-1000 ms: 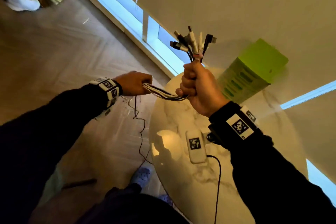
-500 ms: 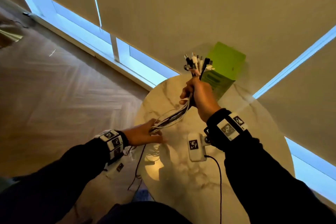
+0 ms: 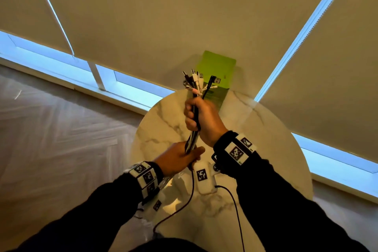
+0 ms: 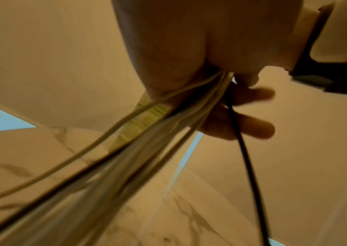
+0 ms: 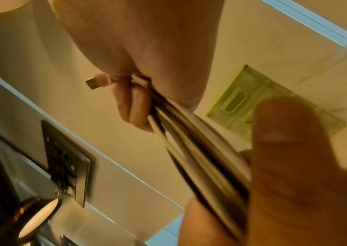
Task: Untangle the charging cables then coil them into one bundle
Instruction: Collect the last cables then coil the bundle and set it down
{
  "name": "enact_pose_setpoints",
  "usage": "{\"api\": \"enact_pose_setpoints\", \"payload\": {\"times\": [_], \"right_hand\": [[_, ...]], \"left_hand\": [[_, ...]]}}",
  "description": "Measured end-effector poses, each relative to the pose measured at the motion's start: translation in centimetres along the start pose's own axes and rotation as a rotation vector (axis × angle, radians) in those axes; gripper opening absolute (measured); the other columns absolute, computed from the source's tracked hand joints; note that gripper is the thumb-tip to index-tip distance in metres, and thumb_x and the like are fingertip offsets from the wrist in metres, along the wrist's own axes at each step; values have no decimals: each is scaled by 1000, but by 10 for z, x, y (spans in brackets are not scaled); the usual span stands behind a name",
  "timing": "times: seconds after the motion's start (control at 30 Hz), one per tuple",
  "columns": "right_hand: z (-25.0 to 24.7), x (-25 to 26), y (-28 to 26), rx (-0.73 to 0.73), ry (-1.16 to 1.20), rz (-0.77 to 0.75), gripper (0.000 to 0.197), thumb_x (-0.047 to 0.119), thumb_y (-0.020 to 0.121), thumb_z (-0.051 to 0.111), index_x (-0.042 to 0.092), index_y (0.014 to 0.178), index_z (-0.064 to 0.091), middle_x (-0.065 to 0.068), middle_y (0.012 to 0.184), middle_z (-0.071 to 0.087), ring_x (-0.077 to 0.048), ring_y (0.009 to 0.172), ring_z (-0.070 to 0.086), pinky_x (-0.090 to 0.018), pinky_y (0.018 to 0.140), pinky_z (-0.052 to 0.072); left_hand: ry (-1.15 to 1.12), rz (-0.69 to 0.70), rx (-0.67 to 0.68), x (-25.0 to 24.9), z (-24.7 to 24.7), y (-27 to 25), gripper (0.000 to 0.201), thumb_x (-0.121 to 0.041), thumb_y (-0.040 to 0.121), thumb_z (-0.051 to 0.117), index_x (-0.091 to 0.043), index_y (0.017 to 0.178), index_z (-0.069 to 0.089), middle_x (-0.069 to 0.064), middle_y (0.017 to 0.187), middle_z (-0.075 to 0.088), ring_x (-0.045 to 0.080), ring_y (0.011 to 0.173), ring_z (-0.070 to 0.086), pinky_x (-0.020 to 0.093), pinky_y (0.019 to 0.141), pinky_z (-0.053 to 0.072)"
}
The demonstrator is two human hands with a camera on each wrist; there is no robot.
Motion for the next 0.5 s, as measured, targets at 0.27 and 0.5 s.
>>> {"api": "enact_pose_setpoints", "payload": {"times": [0.27,0.5], "right_hand": [[-38,8,4,-53,273,55,28,30,104,43,24,76,45,6,48,19,-6,32,14,-15,37,9],[-71,9,2,-68,237,134,36,29,102,46,21,68,39,6,44,22,-9,30,25,-18,30,22]], "left_hand": [[-131,8,74,19,-6,-4,63,-71,85,52,-10,100,56,10,78,63,25,63,67,39,64,55],[309,90,81,-4,-51,1,63,-72,96,21,-31,90,68,-8,69,54,2,63,51,22,65,40]]}}
Point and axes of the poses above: each hand's wrist, its own y-axis towards the middle knuckle, its own z-axis out of the palm, x = y × z, the point moved 8 cm from there along y, towards the middle knuckle
